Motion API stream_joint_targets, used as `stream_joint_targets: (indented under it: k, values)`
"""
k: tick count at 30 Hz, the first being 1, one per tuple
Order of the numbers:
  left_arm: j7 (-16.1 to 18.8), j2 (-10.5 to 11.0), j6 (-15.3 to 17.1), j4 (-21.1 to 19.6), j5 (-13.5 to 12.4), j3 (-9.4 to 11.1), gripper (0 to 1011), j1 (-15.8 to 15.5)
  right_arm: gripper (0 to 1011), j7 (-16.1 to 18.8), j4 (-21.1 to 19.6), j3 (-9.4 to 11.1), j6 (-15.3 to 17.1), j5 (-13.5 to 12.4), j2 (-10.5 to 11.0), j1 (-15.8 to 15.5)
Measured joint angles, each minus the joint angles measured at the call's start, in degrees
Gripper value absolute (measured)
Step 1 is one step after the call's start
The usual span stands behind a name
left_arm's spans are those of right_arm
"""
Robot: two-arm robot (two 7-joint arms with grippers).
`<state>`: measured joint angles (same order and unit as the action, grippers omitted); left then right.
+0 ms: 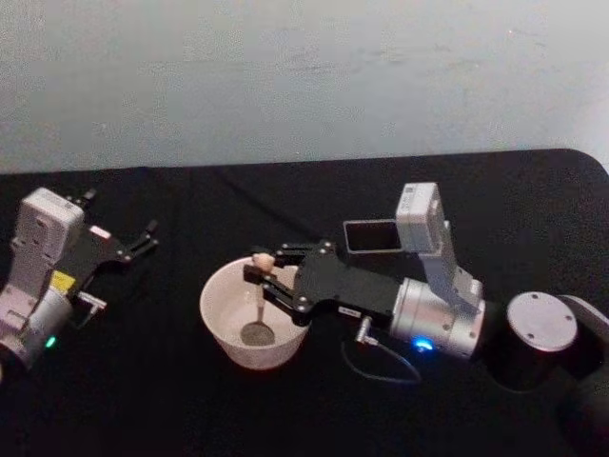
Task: Pick up the stirring spoon with one hand, stir inside the cup, then place it back in its original position.
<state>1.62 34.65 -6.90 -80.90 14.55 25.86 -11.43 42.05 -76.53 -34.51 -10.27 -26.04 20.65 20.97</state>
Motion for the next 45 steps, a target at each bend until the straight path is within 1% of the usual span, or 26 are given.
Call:
stream_joint_targets:
  k: [2,3,4,6,10,15,33,41,45]
  values:
    - [0.0,0.0,0.0,0.0,0.0,0.0,1001,0.0,213,-0.16,1.15,-0.42,-0.42,0.2,-1.01,0.82]
    - [0.0,0.0,0.0,0.0,0.0,0.0,1001,0.0,213,-0.16,1.15,-0.42,-0.42,0.2,-1.01,0.82]
    - [0.0,0.0,0.0,0.0,0.0,0.0,1001,0.0,213,-0.5,2.08,-0.55,-0.73,0.46,-1.7,1.45]
    - [0.0,0.0,0.0,0.0,0.0,0.0,1001,0.0,213,-1.14,3.64,-0.59,-1.15,0.85,-2.73,2.39]
    - [0.0,0.0,0.0,0.0,0.0,0.0,1001,0.0,213,-2.1,5.87,-0.41,-1.72,1.4,-4.09,3.71]
    - [0.0,0.0,0.0,0.0,0.0,0.0,1001,0.0,213,-2.88,7.62,0.26,-2.1,1.85,-4.81,4.6]
    - [0.0,0.0,0.0,0.0,0.0,0.0,1001,0.0,213,-3.76,7.72,2.04,-1.97,2.32,-4.28,4.19]
    - [0.0,0.0,0.0,0.0,0.0,0.0,1001,0.0,213,-3.97,5.61,3.24,-1.34,1.97,-2.62,2.79]
    - [0.0,0.0,0.0,0.0,0.0,0.0,1001,0.0,213,-3.87,4.63,3.53,-1.13,1.57,-2.17,2.2]
